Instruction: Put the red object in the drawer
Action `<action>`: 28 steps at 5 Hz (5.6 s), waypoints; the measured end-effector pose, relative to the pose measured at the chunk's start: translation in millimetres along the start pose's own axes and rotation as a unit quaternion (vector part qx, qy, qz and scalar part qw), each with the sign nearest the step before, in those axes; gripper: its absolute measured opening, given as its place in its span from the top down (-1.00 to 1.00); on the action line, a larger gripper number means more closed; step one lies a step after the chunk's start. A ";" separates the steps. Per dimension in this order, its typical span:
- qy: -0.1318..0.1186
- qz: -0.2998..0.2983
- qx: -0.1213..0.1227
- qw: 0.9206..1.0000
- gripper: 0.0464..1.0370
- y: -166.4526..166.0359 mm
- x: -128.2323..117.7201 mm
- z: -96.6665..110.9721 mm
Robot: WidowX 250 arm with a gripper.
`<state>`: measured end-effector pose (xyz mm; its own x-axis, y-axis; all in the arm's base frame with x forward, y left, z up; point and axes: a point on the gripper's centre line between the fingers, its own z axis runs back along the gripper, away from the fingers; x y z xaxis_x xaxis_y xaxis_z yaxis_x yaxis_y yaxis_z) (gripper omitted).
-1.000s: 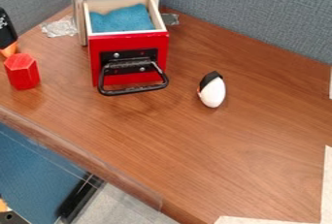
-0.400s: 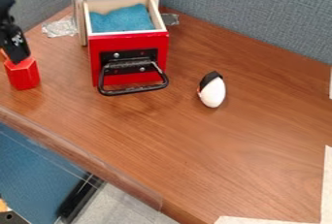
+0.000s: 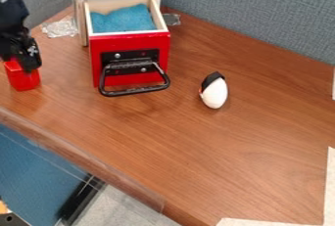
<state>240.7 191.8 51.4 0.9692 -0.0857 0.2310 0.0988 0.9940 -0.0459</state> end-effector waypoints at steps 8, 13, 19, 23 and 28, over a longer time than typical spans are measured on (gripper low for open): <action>0.050 0.033 -0.025 0.998 -0.54 3.4 -13.8 -16.1; -0.097 -0.012 -0.115 0.989 -0.54 -37.3 87.9 82.5; -0.145 -0.020 -0.094 0.985 -0.54 -54.1 175.4 47.6; -0.137 -0.030 -0.117 0.983 -0.64 -69.4 160.7 37.4; -0.091 -0.011 -0.056 0.994 -0.93 -29.9 103.4 93.9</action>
